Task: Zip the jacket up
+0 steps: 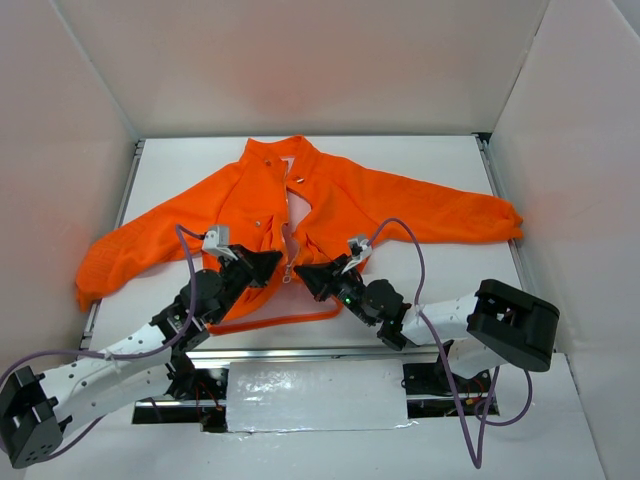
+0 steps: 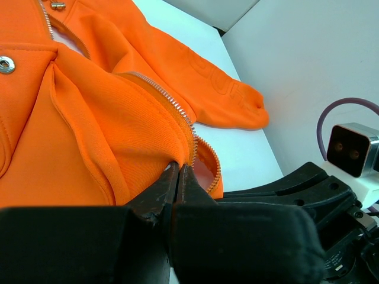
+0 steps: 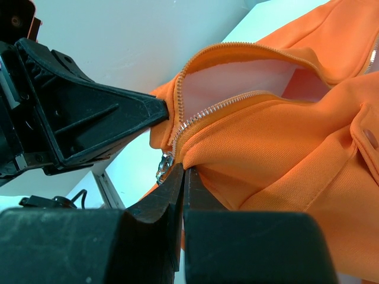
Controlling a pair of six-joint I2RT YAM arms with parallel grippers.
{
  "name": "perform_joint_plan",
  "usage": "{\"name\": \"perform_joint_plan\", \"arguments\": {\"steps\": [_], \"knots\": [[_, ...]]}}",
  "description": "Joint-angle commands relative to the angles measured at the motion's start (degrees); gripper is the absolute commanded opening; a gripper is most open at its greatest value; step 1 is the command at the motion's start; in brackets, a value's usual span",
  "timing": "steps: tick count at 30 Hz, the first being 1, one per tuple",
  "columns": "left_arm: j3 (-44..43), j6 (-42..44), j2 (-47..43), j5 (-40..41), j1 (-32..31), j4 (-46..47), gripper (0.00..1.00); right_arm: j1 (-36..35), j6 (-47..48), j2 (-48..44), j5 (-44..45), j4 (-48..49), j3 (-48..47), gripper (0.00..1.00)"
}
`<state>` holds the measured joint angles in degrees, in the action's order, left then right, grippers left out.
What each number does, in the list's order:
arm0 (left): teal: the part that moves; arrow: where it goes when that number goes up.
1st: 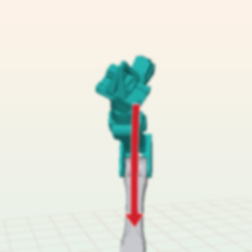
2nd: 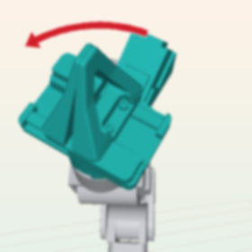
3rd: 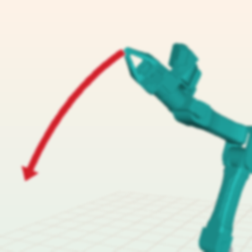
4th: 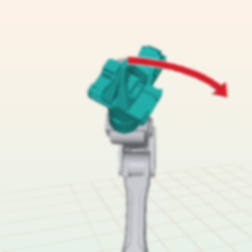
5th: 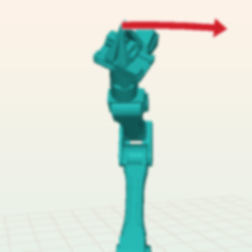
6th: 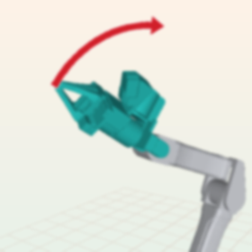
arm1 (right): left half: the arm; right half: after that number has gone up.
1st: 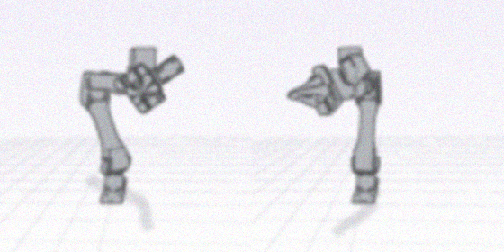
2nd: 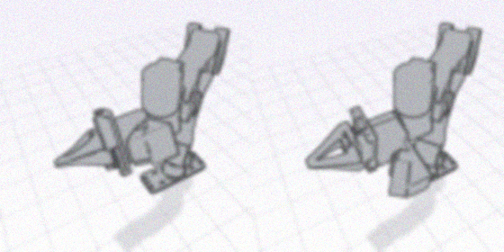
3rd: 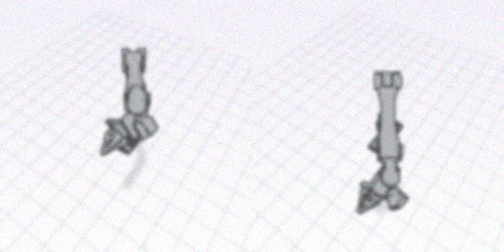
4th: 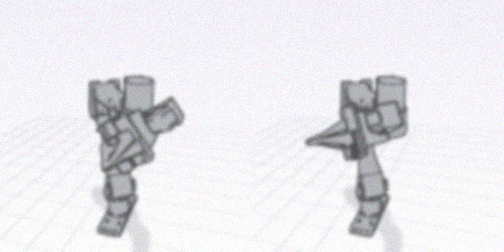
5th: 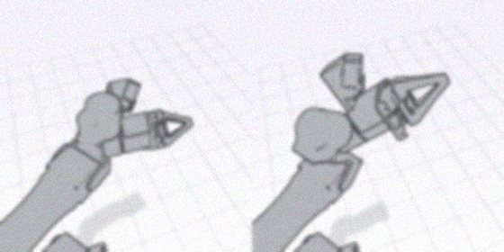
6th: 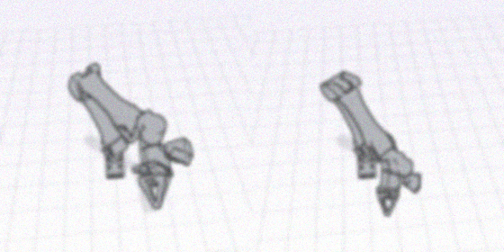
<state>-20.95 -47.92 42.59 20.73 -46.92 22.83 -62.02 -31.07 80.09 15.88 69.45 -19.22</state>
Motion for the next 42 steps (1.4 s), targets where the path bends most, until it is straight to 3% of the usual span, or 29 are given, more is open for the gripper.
{"name": "perform_joint_plan", "arguments": {"steps": [1, 42], "knots": [[0.8, 1.1, -1.4, -0.2, 0.0, 5.4, 0.0, -0.7, -0.2, 0.2, 0.7, 4.7, -0.9, 0.0], [0.6, 2.6, -1.5, -1.7, 0.0, 5.4, 0.0, -0.6, 0.8, -0.3, 0.9, -0.5, -3.8, 0.0]]}}
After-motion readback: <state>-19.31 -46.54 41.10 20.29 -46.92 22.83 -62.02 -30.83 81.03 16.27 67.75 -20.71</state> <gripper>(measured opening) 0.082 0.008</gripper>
